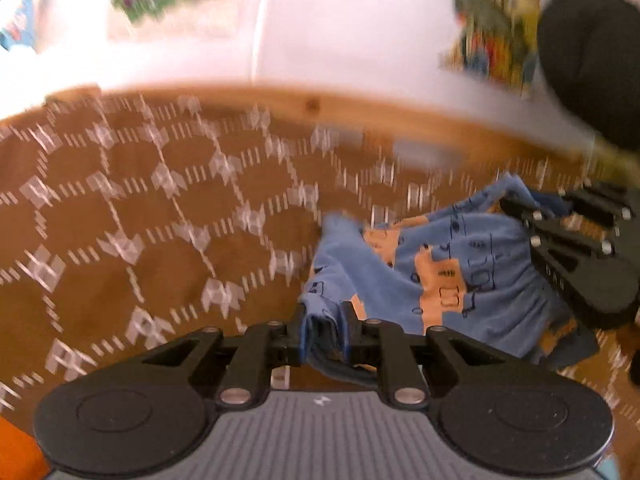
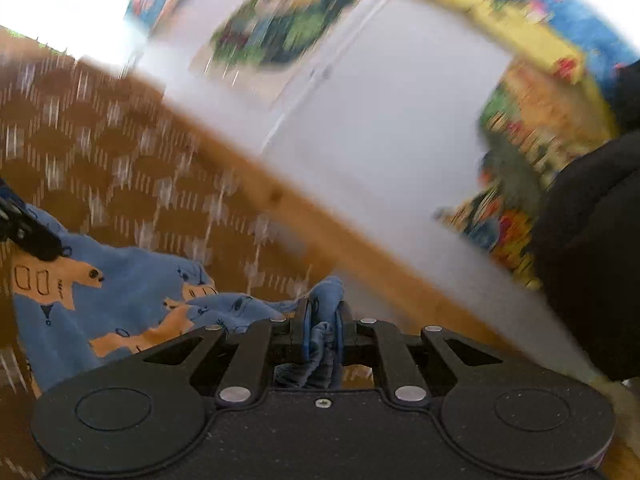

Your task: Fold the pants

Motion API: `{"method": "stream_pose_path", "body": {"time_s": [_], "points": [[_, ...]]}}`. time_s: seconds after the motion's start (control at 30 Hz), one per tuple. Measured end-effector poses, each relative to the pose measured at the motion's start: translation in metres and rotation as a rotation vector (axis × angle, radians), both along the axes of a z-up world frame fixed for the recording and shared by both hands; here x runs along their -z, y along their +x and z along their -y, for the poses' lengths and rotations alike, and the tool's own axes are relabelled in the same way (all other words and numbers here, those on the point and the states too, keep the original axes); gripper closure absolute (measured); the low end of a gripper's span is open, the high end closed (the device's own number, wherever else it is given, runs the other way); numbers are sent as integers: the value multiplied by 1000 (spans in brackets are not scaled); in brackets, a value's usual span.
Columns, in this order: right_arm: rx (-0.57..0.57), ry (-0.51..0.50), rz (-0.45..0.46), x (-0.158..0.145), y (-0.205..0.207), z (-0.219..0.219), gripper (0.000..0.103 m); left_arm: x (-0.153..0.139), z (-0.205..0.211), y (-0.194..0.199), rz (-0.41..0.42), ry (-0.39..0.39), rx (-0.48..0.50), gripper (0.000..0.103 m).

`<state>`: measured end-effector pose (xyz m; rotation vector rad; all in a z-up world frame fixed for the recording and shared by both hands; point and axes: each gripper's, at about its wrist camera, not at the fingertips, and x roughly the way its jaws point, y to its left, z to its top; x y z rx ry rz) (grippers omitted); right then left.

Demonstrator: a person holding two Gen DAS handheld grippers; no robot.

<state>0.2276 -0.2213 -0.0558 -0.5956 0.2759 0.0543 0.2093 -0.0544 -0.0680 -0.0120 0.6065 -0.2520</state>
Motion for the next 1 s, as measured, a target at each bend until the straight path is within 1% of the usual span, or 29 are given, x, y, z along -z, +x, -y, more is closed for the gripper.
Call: {"method": "stream_pose_path", "body": {"time_s": [0.07, 0.13, 0.2, 0.23, 0.27, 0.3, 0.33, 0.37, 0.4, 0.43, 0.47, 0.5, 0.57, 0.63, 0.7, 0.73, 0.77, 0.9, 1.0], "points": [[44, 20, -97, 20, 16, 9, 91, 20, 9, 8, -69, 47, 1, 85], [91, 66, -146, 28, 24, 19, 91, 28, 11, 7, -74, 61, -7, 85], [116, 125, -166, 27, 26, 27, 89, 28, 10, 5, -67, 51, -6, 82], [127, 155, -175, 24, 28, 31, 89, 27, 8, 5, -71, 45, -6, 78], [130, 170, -183, 22, 29, 33, 85, 25, 7, 5, -75, 40, -9, 73], [134, 176, -185, 21, 28, 34, 83, 24, 3, 3, -78, 41, -15, 61], [138, 178, -179, 19, 26, 34, 75, 22, 0, 3, -77, 39, -25, 55], [145, 180, -174, 18, 24, 34, 62, 20, -4, 1, -70, 29, -36, 54], [160, 185, -164, 18, 20, 36, 57, 19, -8, 4, -68, 18, -43, 49], [176, 197, -154, 17, 17, 38, 50, 15, -11, 3, -68, 5, -49, 43], [190, 214, -151, 15, 13, 40, 44, 12, -14, 2, -68, -9, -56, 40], [202, 235, -145, 12, 10, 43, 41, 8, -18, 0, -65, -19, -61, 34], [219, 288, -127, 5, 0, 47, 28, 0, -23, -5, -56, -32, -63, 26], [234, 336, -103, -3, -11, 51, 20, -9, -27, -9, -42, -42, -65, 9], [240, 378, -80, -11, -22, 52, 15, -19, -31, -14, -19, -54, -73, 3], [245, 397, -67, -15, -29, 51, 8, -24, -32, -17, -9, -59, -76, 0], [249, 412, -54, -18, -35, 50, 4, -29, -34, -21, 0, -66, -78, 0], [265, 475, -2, -32, -65, 43, 1, -43, -40, -34, 9, -81, -82, 0], [251, 526, 19, -41, -90, 35, 1, -49, -45, -47, 17, -80, -84, 0]]}}
